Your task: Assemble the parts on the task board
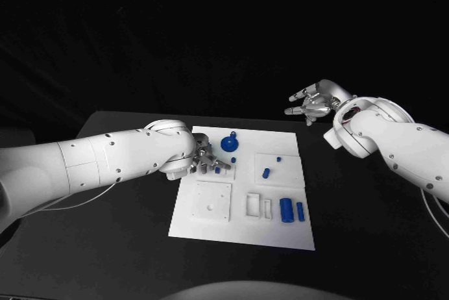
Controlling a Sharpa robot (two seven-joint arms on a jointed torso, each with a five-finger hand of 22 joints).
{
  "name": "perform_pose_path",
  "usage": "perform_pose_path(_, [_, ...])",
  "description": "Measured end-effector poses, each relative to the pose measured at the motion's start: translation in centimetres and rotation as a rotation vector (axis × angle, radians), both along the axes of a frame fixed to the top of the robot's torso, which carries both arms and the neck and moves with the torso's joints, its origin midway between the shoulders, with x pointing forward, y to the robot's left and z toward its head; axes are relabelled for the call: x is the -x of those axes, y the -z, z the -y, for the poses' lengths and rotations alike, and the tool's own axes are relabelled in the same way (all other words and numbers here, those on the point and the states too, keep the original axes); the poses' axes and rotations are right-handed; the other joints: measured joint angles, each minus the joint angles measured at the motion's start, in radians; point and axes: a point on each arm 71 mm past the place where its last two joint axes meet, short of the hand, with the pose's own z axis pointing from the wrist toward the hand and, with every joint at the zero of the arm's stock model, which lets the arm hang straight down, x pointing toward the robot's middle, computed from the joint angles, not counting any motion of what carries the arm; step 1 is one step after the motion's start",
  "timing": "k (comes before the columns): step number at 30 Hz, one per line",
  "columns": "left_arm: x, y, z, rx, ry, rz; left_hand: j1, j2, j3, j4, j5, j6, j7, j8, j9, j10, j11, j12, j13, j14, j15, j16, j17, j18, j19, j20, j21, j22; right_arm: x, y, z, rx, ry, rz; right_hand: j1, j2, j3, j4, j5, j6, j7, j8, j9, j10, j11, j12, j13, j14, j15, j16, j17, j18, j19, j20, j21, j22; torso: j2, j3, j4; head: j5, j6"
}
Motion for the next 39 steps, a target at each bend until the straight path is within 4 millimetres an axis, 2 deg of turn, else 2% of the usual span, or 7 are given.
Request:
perform_pose_path(4, [-0.6,-1.2,-1.0,0.009,-0.018,0.012,0.058,0.049,0.022,-0.020,0.000,-0.021,0.021,-0.101,-0.158,0.002,0.010,-0.027,0.000,0.000,0.000,-0.027,-0.028,0.000,-0.004,-0.004,-0.015,0.000,0.0,0.0,0.1,0.001,0.003,0.000,0.000,0.000,0.000,0.000,0.000,0.000,0.000,0.000,0.000,0.000,0.000,0.000,0.000,0.000,0.000,0.000,0.000,0.000,0.000,0.000,0.000,0.000,0.000,0.0000,0.0000,-0.002,0.004])
perform_pose_path(11, [-1.8,-4.0,-2.7,0.019,-0.051,0.046,0.081,0.073,0.024,-0.066,0.000,-0.048,0.044,-0.127,-0.333,0.004,0.018,-0.050,0.013,-0.005,0.005,-0.044,-0.049,0.000,-0.004,-0.004,-0.032,0.001,-0.1,0.1,0.4,0.004,0.009,-0.001,0.000,0.000,0.000,0.000,0.000,0.000,0.000,0.000,0.000,0.000,0.000,0.000,0.000,0.000,0.000,0.000,0.000,0.000,0.000,0.000,0.000,0.000,0.000,0.0000,0.0004,-0.006,0.012])
perform_pose_path(16, [-2.8,-6.0,-3.4,0.028,-0.073,0.076,0.121,0.177,0.007,-0.189,0.091,-0.100,0.077,-0.206,-0.581,0.004,0.036,-0.064,0.014,-0.011,0.011,-0.058,-0.066,0.000,0.001,0.001,-0.043,0.001,-0.1,0.1,0.6,0.004,0.012,-0.002,0.000,0.000,0.000,0.000,0.000,0.000,0.000,0.000,0.000,0.002,0.002,0.000,0.000,0.000,0.000,0.000,0.000,0.000,0.000,0.000,0.000,0.000,0.000,-0.0003,0.0004,-0.004,0.018])
perform_pose_path(18, [-3.2,-6.6,-3.7,0.028,-0.083,0.086,0.140,0.241,-0.048,-0.259,0.119,-0.085,0.085,-0.235,-0.780,0.004,0.040,-0.064,0.020,-0.011,0.011,-0.058,-0.066,0.000,0.008,0.008,-0.049,0.001,-0.1,0.1,0.6,0.005,0.013,-0.002,0.000,0.000,0.000,0.000,0.000,0.000,0.000,0.000,0.000,0.002,0.002,0.000,0.000,0.000,0.000,0.000,0.000,0.000,0.000,0.000,0.000,0.000,0.000,-0.0004,0.0004,-0.002,0.021])
perform_pose_path(22, [-4.1,-7.2,-4.1,0.023,-0.101,0.096,0.157,0.263,-0.067,-0.290,0.130,-0.110,0.093,-0.198,-0.894,0.004,0.040,-0.064,0.024,-0.007,0.014,-0.058,-0.066,0.000,0.007,0.008,-0.049,0.001,-0.1,0.1,0.6,0.005,0.013,-0.002,0.000,0.000,0.000,0.000,0.000,0.000,0.000,0.000,0.000,0.002,0.002,0.000,0.000,0.000,0.000,0.000,0.000,0.000,0.000,0.000,0.000,0.000,0.000,-0.0004,0.0004,0.000,0.027])
perform_pose_path(33, [-5.8,-6.8,-3.5,-0.009,-0.109,0.073,0.082,0.207,-0.060,-0.211,0.069,-0.117,0.098,-0.155,-0.954,0.004,0.040,-0.064,0.028,-0.011,0.018,-0.058,-0.069,0.000,0.007,0.007,-0.049,0.000,-0.2,0.2,0.4,0.003,0.011,-0.003,0.000,0.000,0.000,0.000,0.000,-0.002,-0.002,0.000,0.000,0.002,0.002,0.000,0.000,0.000,0.000,0.000,0.000,0.000,0.000,0.000,0.000,0.000,0.002,-0.0019,-0.0009,-0.001,0.044])
perform_pose_path(39, [-6.3,-5.7,-2.6,-0.034,-0.092,0.038,0.075,0.146,-0.015,-0.183,0.079,-0.148,0.072,-0.015,-0.747,0.004,0.039,-0.064,0.030,-0.012,0.016,-0.058,-0.065,0.000,0.007,0.007,-0.049,0.000,-0.2,0.2,0.5,0.003,0.016,-0.004,0.000,0.000,0.000,0.000,0.014,-0.002,-0.002,0.000,0.000,0.002,0.002,0.000,0.000,0.000,0.000,0.000,0.000,0.000,0.000,0.000,0.000,0.000,0.004,-0.0021,-0.0023,0.003,0.048])
